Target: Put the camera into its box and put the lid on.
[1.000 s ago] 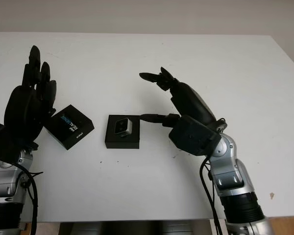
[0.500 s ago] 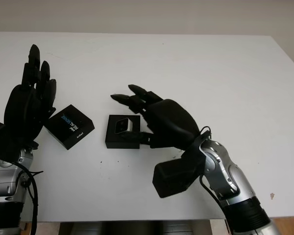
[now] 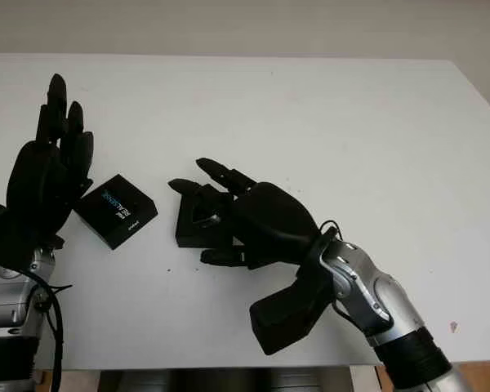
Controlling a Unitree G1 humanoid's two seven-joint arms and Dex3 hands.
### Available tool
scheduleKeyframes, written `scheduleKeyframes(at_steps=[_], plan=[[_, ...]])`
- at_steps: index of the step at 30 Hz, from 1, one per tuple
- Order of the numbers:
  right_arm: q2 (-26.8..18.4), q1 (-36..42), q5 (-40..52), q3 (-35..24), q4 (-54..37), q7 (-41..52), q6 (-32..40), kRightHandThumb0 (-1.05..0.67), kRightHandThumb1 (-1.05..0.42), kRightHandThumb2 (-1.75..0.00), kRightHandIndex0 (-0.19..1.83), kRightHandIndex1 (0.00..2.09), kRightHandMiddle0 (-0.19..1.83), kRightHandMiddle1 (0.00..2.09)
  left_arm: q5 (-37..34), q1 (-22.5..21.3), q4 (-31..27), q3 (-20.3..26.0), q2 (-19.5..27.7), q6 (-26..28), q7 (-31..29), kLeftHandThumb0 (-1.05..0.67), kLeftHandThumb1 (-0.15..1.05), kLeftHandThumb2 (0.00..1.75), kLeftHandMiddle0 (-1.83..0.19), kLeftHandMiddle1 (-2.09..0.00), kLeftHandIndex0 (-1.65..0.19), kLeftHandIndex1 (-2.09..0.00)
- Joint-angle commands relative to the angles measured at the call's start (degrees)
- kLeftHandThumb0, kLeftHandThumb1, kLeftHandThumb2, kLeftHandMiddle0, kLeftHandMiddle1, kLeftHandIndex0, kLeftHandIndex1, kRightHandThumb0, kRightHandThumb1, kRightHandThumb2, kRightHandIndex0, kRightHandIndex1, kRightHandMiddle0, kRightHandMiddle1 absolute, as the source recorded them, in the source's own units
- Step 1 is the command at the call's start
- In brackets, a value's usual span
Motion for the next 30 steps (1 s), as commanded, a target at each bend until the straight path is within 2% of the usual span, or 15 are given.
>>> scheduleKeyframes(at_steps=[1,11,20,30], plan=[[-0.7,0.8,-0.6,0.5,0.0,0.6,0.8,-0.86,-1.05,-0.59,-0.08,0.03,-0.10,0.19,-0.3,0.3,-1.2,0.4,0.4,-0.2,-0.4,-0.80,1.05,0.45,0.19,-0.03,0.19,0.00],[-1.2,3.6,-2.3,1.9,1.3,1.3,4.1,-0.89,-1.05,-0.50,-0.08,0.05,-0.07,0.10,0.0,1.3,-2.2,0.5,0.9,-0.1,-0.9,-0.79,1.05,0.46,0.19,-0.04,0.19,-0.01],[-2.0,6.1,-0.8,1.8,-1.7,7.1,7.1,-0.91,-1.05,-0.48,-0.13,0.04,-0.10,0.07,-0.2,2.2,-3.5,0.6,1.2,0.4,-1.3,-0.78,1.05,0.47,0.19,-0.02,0.19,0.00],[-2.2,8.1,0.9,0.2,-3.2,6.2,7.8,-0.93,-1.05,-0.46,-0.13,0.05,-0.04,0.08,-0.8,2.6,-4.1,1.3,1.2,0.4,-1.9,-0.77,1.05,0.48,0.19,-0.02,0.19,0.00]])
